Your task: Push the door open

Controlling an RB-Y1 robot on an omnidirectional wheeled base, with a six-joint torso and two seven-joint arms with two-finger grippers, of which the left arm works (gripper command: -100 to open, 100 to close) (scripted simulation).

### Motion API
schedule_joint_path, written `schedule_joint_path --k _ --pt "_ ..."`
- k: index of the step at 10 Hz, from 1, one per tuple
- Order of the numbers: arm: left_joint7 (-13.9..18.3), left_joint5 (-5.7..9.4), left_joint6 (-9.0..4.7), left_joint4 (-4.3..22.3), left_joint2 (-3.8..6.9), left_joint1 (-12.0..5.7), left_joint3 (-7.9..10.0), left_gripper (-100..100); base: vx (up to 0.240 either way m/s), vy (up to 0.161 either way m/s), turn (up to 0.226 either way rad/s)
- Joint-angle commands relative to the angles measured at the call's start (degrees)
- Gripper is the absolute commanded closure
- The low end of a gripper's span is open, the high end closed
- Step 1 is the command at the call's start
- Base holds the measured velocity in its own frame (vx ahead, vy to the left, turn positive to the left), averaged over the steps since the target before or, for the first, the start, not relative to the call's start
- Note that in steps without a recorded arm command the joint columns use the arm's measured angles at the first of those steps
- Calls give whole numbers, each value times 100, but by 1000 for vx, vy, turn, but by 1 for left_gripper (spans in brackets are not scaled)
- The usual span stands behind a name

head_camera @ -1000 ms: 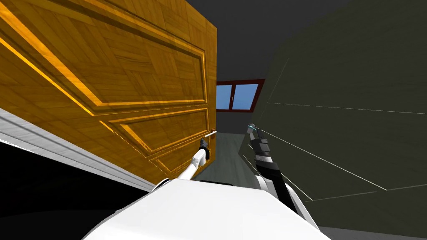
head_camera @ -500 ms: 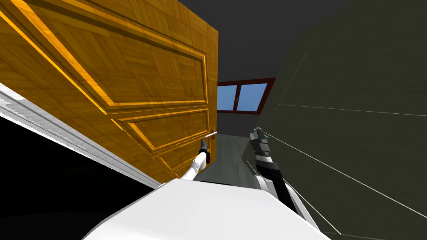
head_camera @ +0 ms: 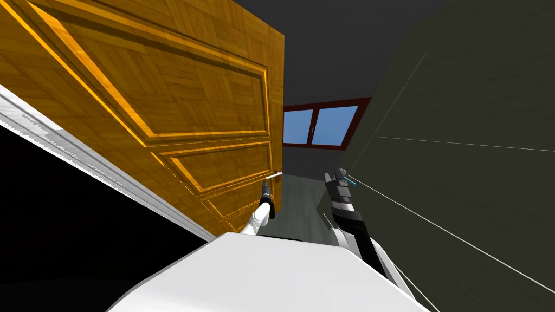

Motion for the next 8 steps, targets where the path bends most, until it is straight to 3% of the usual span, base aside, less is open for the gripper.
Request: schedule_joint_path --k 1,8 --pt "-108 -200 118 -111 -4 138 -138 -100 15 -112 150" --pt "-530 -1015 582 -495 -93 640 -692 -100 0 -104 157"
